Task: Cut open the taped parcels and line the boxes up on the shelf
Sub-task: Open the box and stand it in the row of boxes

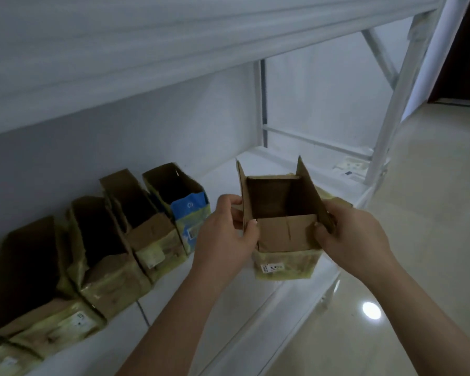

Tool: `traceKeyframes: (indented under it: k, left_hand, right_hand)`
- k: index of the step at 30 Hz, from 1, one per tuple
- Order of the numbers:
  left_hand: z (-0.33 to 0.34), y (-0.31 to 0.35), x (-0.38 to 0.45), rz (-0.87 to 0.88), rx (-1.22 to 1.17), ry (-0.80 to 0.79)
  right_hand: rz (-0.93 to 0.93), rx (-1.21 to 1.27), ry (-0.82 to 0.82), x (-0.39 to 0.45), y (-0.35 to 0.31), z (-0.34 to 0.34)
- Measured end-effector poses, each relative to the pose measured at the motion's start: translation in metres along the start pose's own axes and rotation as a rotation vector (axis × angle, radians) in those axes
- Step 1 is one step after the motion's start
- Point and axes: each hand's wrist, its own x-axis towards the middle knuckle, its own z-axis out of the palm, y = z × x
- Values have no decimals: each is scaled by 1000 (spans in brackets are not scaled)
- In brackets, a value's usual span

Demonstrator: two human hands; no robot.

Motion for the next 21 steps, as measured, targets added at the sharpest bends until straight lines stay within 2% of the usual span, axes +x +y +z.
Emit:
traceKeyframes:
  k: [8,15,21]
  left_hand:
    - [-3,-4,84,-81,135,173]
    - [-6,-28,148,-151,297,278]
    - [0,-46,170,-267,487,275]
  right_hand:
    - [-249,109,-93,125,2,20]
    - [-412,79,-146,219,-33,58]
    - [-509,99,-128,256,-53,97]
